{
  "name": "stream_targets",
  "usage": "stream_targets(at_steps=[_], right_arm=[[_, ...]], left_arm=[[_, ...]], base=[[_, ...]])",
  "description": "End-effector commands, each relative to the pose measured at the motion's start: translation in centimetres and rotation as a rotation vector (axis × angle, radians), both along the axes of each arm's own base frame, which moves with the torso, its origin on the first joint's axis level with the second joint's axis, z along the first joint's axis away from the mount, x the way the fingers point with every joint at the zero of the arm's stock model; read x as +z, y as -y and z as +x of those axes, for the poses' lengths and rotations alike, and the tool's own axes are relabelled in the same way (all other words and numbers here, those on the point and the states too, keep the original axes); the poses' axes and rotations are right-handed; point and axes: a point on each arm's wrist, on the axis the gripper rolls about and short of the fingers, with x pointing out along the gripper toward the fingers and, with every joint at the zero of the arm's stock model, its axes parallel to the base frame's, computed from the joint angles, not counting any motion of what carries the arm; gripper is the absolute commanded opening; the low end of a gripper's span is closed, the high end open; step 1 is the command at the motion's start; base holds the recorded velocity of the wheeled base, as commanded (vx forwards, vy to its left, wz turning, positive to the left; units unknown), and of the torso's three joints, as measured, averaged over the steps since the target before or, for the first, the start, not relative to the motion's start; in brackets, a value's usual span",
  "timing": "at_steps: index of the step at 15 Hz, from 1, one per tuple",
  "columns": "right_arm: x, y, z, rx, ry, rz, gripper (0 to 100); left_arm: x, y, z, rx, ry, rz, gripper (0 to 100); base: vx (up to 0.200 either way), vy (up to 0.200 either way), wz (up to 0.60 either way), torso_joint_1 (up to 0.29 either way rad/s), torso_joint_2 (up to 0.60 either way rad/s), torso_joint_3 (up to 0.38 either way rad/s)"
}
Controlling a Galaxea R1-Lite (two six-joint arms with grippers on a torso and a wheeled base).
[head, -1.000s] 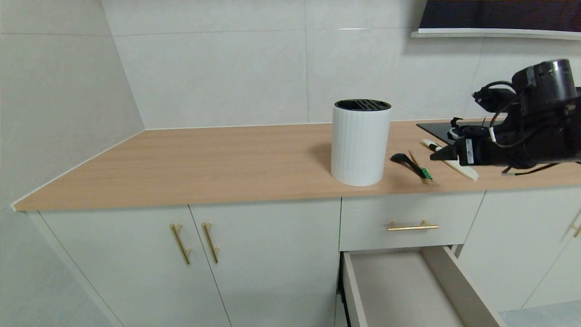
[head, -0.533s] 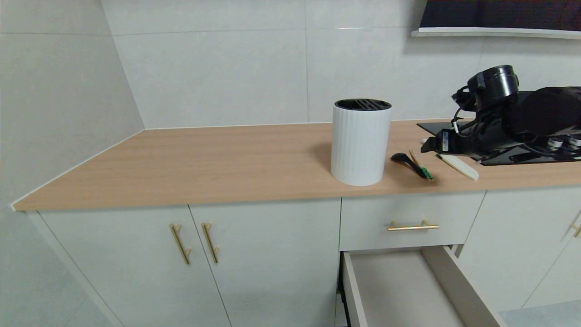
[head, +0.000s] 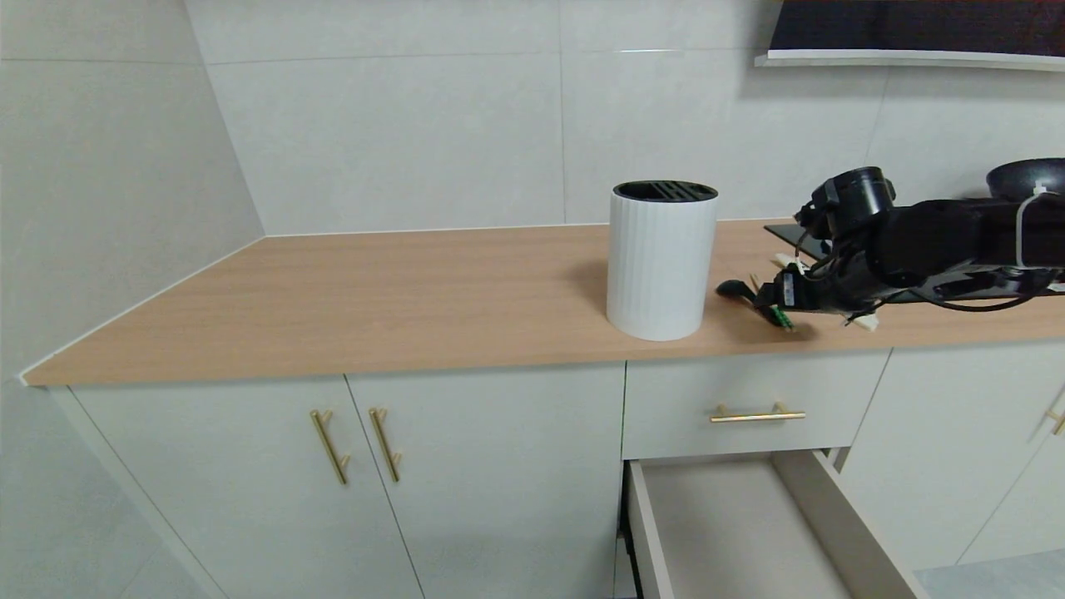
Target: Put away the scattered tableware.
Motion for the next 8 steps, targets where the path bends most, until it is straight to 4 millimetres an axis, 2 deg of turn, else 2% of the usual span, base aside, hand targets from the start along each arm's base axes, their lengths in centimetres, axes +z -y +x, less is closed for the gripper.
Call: stream_targets(at_steps=[1, 4, 5, 8], right_arm=[[-1.20, -0.12, 0.70, -0.001, -0.023, -0.004, 100], [-1.35, -0.21, 0.82, 0.002, -0.027, -0.003, 100], [-1.48, -0.21, 0.87, 0.001, -0.029, -0.005, 0], [-1.63, -0.29, 0.91, 0.004, -0.034, -0.004, 0]], left_arm=[[0.00, 0.00, 0.00, 0.001, 0.000, 0.000, 100], [0.00, 0.00, 0.00, 0.001, 0.000, 0.000, 100], [0.00, 0.00, 0.00, 0.001, 0.000, 0.001, 100], [0.00, 0.00, 0.00, 0.001, 0.000, 0.001, 100]], base=[[0.000, 0.000, 0.00, 0.000, 0.00, 0.000], [0.000, 0.000, 0.00, 0.000, 0.00, 0.000], [0.000, 0.000, 0.00, 0.000, 0.00, 0.000], [0.000, 0.000, 0.00, 0.000, 0.00, 0.000]])
